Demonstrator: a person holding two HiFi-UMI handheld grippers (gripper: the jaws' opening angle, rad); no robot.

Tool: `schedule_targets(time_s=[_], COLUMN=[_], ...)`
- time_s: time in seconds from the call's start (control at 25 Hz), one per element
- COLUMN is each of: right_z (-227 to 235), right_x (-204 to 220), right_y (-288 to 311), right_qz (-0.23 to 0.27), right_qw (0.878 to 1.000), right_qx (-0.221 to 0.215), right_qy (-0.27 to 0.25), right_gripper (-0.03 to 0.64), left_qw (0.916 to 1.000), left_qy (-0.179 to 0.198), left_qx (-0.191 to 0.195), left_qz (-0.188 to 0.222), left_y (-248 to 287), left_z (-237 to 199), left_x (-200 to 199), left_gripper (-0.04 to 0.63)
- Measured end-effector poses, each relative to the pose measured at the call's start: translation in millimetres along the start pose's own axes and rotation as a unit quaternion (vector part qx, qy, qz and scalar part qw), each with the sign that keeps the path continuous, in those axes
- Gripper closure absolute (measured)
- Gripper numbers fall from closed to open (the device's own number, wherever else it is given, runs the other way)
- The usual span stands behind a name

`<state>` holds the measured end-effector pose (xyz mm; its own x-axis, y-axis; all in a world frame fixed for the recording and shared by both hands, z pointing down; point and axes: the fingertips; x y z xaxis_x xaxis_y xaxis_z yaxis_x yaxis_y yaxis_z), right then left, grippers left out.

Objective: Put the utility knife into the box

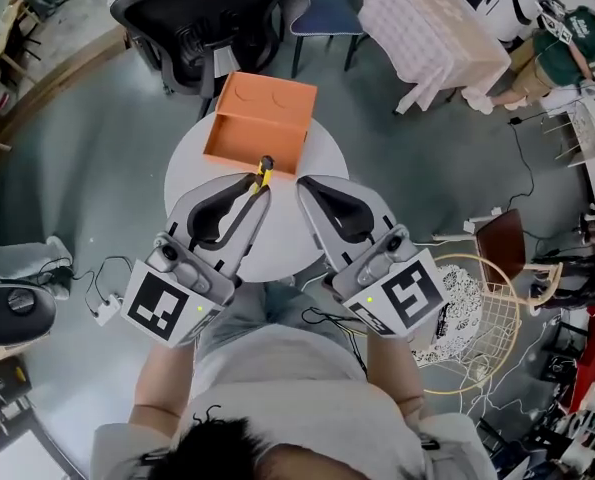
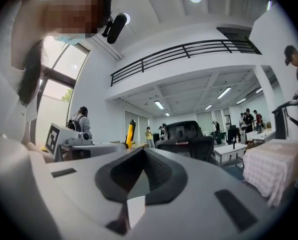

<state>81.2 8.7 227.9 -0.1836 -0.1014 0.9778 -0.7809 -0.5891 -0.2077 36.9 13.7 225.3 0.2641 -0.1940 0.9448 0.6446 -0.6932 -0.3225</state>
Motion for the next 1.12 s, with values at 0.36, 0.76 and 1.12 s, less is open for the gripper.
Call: schedule_targets(time_s=[0.36,0.76,1.12], right_z=[11,12,8], right_x=[11,13,21], right_y=[7,40,78], right_qz=[-0.005,-0.005,-0.01], right_qw=[1.0,0.999,0.997], right_qx=[0.008,0.033,0.075], right_qy=[0.016,0.006,-0.011], right_gripper=[0.609,0.609,0.611], left_qw=[0.9998,0.9993,0.9975], left_qy=[-0.01,-0.02,-0.033], left_qx=[-0.001,0.023,0.056], left_qz=[-0.016,-0.021,-0.028], left_y=[8,6,-3], left_z=[-14,-46,-89], left_x=[13,14,15], left_gripper=[0.528,0.528,0.529])
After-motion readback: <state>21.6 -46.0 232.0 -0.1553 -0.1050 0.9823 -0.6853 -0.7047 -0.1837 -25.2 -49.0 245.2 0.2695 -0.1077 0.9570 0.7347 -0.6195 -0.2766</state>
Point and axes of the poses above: the fingertips, and each gripper's own axes: y forward along the fingers, z to its right, x out of its underside, and after that the axes turned 11 degrees about z, right-handed
